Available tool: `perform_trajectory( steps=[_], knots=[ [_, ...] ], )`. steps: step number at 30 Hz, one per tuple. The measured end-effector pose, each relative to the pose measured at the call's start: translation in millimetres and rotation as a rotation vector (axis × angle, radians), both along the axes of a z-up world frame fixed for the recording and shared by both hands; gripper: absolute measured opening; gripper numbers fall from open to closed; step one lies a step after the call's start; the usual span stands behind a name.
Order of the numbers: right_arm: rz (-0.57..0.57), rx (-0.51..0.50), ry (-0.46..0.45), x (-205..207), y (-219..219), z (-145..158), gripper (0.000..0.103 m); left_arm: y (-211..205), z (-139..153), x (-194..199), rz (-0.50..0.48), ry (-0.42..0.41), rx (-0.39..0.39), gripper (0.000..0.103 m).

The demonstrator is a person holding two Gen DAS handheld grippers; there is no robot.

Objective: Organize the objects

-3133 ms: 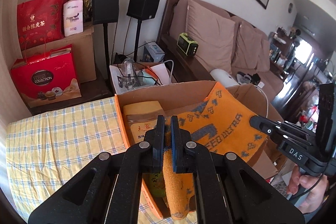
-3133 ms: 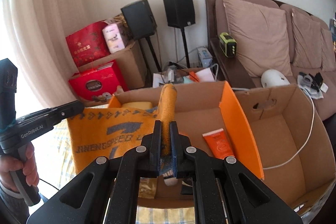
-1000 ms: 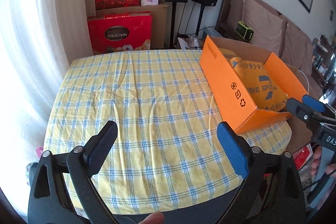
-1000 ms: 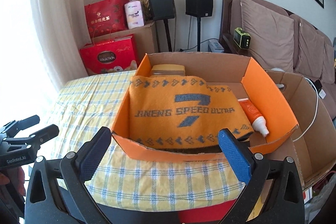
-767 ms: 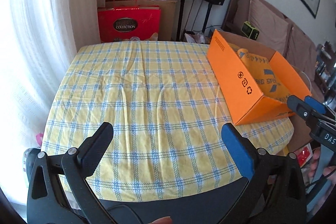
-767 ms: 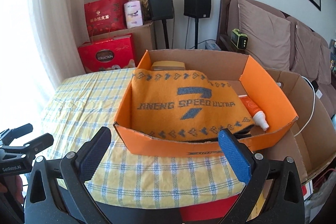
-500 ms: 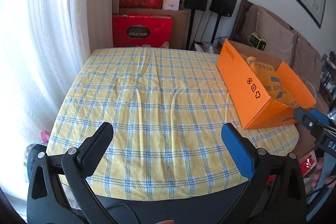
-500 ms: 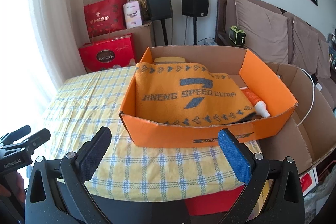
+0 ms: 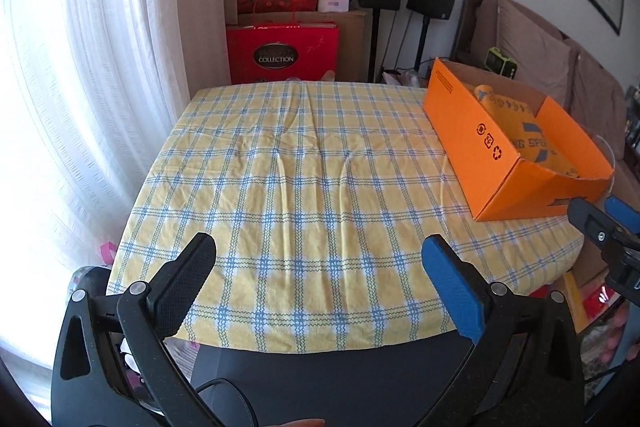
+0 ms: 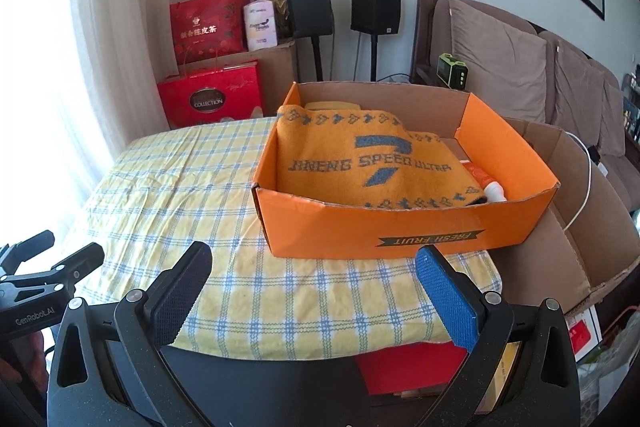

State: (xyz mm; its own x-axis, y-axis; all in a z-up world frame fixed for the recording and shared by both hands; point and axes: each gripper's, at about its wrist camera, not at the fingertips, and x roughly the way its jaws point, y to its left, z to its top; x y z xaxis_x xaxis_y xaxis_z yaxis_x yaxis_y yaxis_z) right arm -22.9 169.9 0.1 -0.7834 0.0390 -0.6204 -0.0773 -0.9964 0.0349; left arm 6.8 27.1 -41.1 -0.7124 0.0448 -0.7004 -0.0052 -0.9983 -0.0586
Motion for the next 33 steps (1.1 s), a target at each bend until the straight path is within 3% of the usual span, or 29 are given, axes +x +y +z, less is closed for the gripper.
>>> perform_trajectory(
  steps=[33],
  knots=[
    [-0.011,0.0,0.004,1.7,-1.8,0.8,0.103,-5.3,5.3,2.6,0.027,-0.004,0.001,0.103]
  ],
)
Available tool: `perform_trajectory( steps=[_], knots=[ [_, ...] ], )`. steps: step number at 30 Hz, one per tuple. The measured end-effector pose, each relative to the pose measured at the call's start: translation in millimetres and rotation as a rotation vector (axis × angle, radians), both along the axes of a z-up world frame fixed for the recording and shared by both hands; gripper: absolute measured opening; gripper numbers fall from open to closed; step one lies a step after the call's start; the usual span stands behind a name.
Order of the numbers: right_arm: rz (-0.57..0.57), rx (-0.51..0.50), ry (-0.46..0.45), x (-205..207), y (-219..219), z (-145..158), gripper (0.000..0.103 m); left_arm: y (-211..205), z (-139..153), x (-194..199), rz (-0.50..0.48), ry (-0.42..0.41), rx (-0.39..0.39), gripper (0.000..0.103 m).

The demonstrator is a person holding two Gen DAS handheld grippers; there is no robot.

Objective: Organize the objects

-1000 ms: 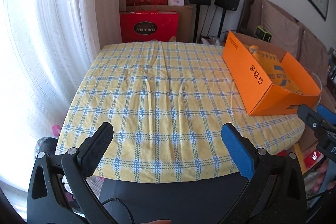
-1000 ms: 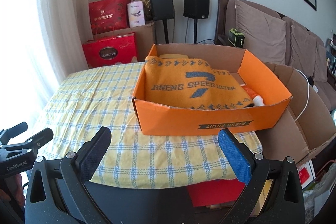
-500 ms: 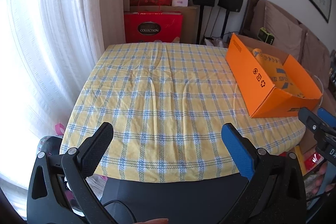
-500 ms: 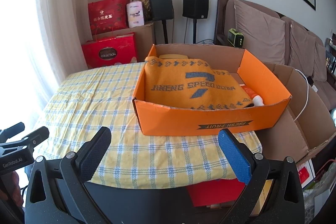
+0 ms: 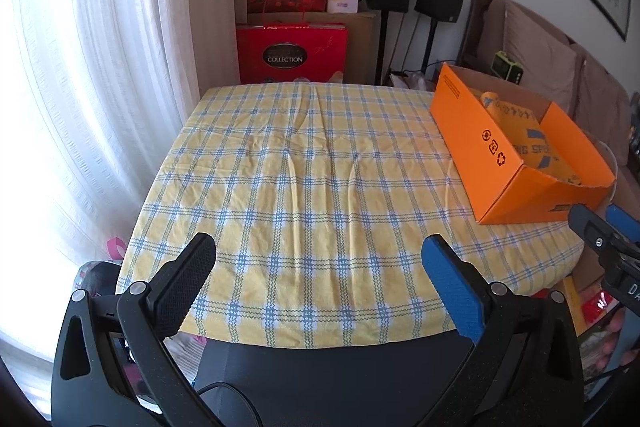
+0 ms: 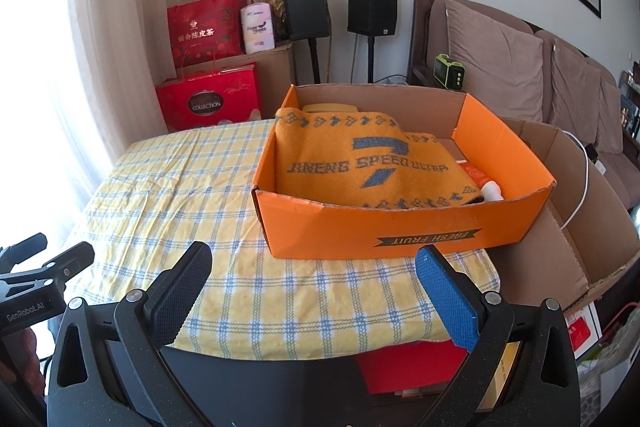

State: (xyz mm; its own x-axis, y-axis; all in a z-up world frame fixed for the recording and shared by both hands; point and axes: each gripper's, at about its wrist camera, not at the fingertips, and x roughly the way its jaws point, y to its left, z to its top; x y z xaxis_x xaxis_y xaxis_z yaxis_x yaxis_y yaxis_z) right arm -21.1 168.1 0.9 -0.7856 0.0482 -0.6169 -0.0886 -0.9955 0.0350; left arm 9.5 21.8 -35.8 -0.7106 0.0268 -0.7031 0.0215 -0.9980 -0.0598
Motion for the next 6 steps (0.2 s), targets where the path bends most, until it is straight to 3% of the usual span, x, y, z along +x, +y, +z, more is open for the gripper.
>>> perform_trajectory(
  steps=[6],
  knots=[
    [0.002,-0.001,-0.003,-0.3,-0.3,-0.8,0.103,0.5,1.7,1.7,-0.001,0.007,-0.009,0.103]
  ],
)
